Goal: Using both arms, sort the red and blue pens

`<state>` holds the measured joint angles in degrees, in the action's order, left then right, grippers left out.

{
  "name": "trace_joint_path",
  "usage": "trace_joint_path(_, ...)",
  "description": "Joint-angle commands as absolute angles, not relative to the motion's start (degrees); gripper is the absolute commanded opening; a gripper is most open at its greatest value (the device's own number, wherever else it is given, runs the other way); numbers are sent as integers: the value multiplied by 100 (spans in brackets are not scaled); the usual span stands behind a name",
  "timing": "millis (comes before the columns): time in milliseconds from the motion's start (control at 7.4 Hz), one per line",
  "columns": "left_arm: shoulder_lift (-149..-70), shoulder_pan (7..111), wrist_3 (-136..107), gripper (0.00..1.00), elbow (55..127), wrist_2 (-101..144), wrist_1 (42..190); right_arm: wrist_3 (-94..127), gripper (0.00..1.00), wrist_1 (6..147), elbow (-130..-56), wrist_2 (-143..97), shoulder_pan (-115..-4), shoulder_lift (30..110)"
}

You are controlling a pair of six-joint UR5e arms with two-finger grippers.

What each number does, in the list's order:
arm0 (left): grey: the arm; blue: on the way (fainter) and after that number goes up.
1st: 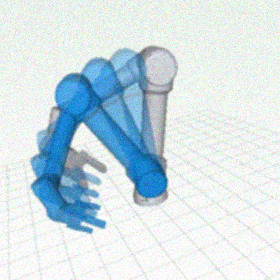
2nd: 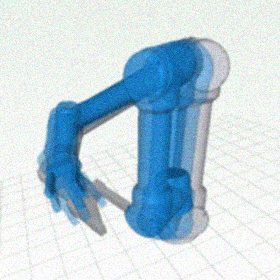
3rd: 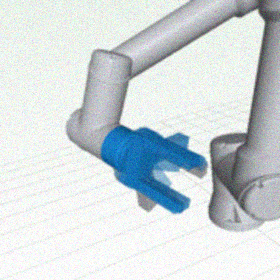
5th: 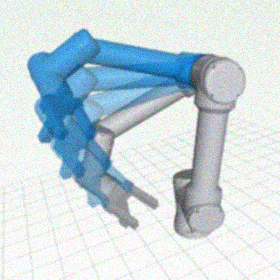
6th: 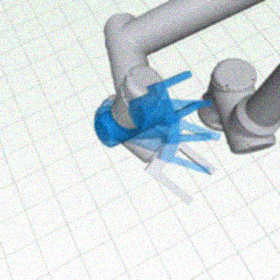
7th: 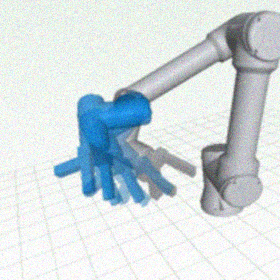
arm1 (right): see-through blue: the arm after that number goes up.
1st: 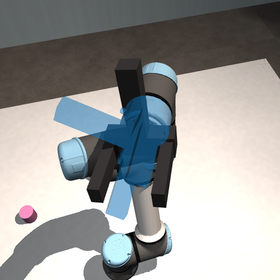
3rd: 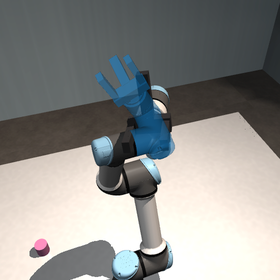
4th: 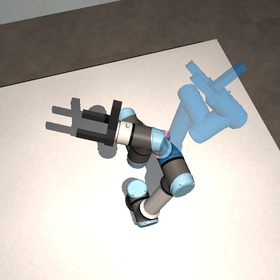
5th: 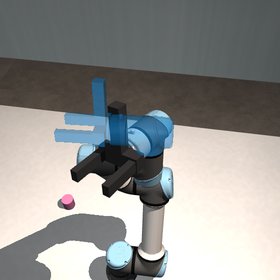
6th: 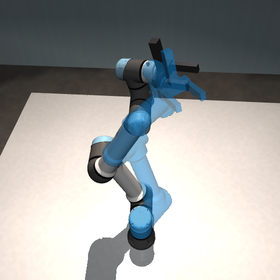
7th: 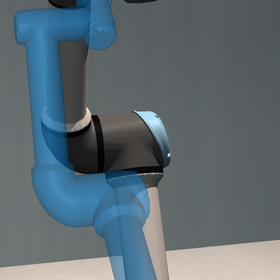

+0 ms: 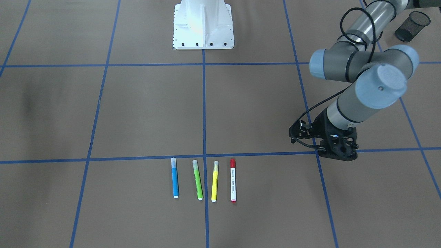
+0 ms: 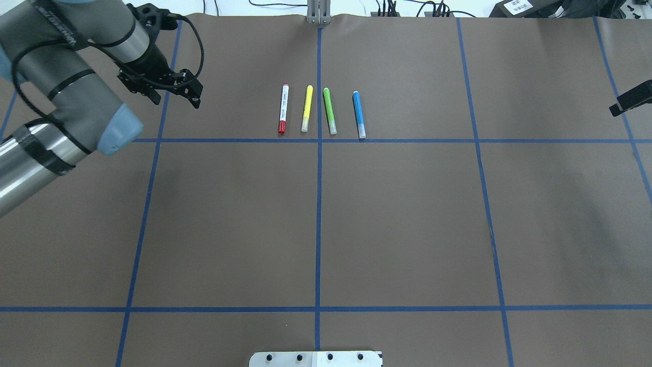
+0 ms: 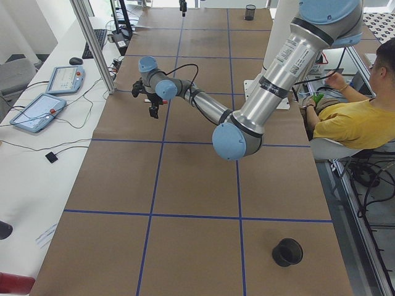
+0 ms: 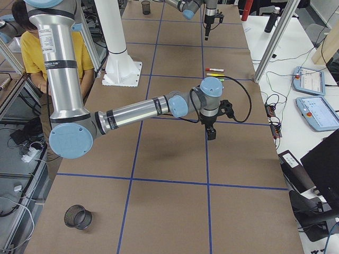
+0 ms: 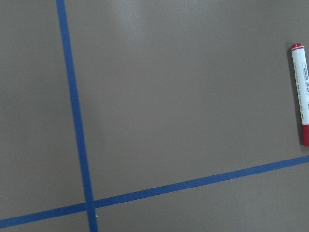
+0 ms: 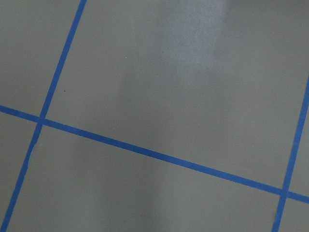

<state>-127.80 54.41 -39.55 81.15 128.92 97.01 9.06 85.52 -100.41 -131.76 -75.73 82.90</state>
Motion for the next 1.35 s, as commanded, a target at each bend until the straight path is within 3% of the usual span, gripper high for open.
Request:
trace_joint_path(0,-13855,5186,-3973,100,6757,12885,9615,905,100,8552,-10037,-13175,-7559,8297)
trace_joint_path(405,-15043,5019,-4253,99,5252,12946,9606,896,100,8543,-10002,-13166,-7559,8306)
trace_joint_path(811,-15442,4686,-4630,93,4659,13122,9667,896,100,8552,-10002,-13166,-7559,8306)
trace_joint_path(1216,-15442,4527,-4649,71,4466,13113,9921,896,100,8543,-10002,-13166,-7559,8306)
